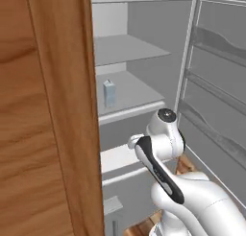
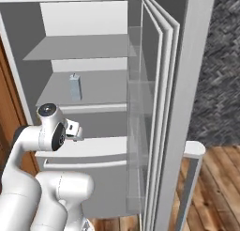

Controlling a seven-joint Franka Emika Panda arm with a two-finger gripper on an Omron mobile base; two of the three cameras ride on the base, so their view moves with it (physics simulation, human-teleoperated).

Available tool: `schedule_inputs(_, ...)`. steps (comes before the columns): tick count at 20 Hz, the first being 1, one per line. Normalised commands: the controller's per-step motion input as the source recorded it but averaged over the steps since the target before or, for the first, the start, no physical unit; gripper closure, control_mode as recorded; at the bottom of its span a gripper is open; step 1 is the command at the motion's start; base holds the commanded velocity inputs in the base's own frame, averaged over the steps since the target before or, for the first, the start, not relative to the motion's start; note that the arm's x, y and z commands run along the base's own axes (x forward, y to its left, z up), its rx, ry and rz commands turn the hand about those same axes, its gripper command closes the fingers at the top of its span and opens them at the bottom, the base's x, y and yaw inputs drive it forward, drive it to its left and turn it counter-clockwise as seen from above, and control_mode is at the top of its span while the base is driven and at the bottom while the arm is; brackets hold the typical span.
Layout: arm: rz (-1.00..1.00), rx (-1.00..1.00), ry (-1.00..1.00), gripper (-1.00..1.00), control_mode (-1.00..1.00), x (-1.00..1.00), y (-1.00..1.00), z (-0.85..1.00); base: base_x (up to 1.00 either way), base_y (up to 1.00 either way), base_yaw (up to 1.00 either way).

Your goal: Take a sugar cube from the saucer and place it inside the coffee. Then, grab milk from the fridge and place it next to the coffee on the counter to sweeten the coffee.

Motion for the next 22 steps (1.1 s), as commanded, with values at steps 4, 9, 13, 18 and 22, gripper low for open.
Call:
schedule_inputs(4, 0.0, 0.0, 0.0, -1.0, 1.0, 0.0, 0.0, 0.0, 0.5, 0.34, -0.02)
schedule_inputs(9, 0.0, 0.0, 0.0, -1.0, 1.0, 0.0, 0.0, 0.0, 0.31, 0.32, 0.0)
schedule_inputs(13, 0.0, 0.0, -0.18, -1.0, -1.0, 0.17, 0.13, 0.0, 0.0, 0.0, 0.0)
schedule_inputs(18, 0.0, 0.0, -0.3, -1.0, -1.0, 0.13, 0.08, 0.09, 0.0, 0.0, 0.0)
schedule_inputs(22, 0.0, 0.0, -0.31, -1.0, -1.0, 0.21, 0.01, 0.27, 0.0, 0.0, 0.0)
